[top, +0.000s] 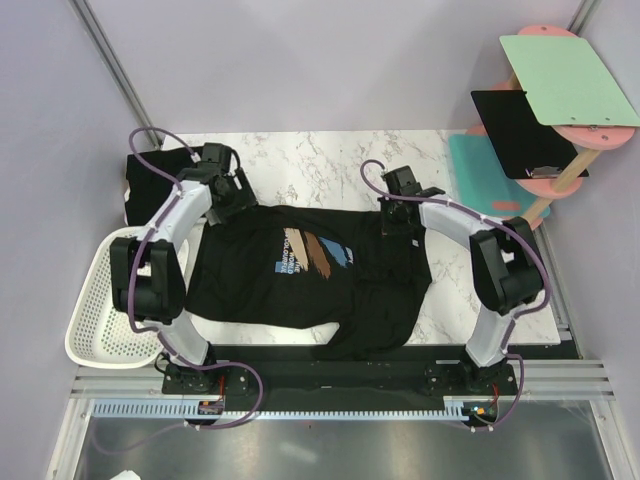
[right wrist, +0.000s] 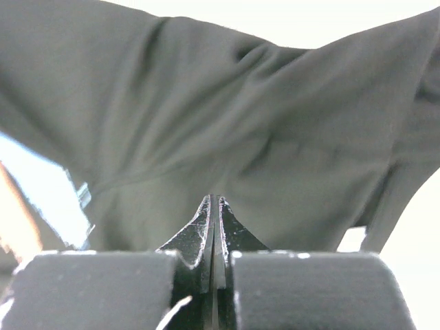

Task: Fold and stack the t-shirts
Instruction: Fold the flattened tshirt in 1/3 of the way

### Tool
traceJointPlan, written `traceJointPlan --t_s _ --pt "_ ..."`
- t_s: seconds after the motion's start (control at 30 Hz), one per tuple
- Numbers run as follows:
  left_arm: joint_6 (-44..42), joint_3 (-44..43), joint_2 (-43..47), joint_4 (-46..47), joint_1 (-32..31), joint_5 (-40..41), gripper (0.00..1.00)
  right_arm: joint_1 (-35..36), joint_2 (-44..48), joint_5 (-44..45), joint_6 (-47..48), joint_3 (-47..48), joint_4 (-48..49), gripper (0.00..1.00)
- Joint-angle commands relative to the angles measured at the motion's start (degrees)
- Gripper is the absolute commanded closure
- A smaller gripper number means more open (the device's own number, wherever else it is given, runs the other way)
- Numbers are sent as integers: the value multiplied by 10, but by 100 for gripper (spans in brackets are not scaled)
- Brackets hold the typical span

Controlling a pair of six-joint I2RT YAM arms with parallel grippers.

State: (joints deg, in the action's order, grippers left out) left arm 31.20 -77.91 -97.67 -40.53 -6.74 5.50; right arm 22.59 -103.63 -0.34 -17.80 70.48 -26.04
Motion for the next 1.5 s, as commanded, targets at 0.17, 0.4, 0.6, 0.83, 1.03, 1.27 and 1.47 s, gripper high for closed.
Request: traceJointPlan --t_s 0.17,0.4,0.6,0.83,1.03,1.27,1.47 --pt "-24 -71 -76 5 -35 1 98 -18 -98 32 -12 75 37 100" --pt "-30 -97 -134 1 -37 12 98 -65 -157 43 -22 114 31 100" --pt "-27 -135 -195 -4 -39 22 98 -121 -184 39 -26 142 29 100" --pt "-29 -196 -220 -14 -39 21 98 -159 -213 42 -19 193 25 100" --pt "-40 -199 -191 -15 -39 39 98 -172 -245 42 -14 247 17 100" --pt "-12 -133 -146 -8 -39 44 77 -175 -255 15 -13 259 14 100" --pt "9 -45 -78 51 -38 62 45 -175 -251 4 -11 249 20 100"
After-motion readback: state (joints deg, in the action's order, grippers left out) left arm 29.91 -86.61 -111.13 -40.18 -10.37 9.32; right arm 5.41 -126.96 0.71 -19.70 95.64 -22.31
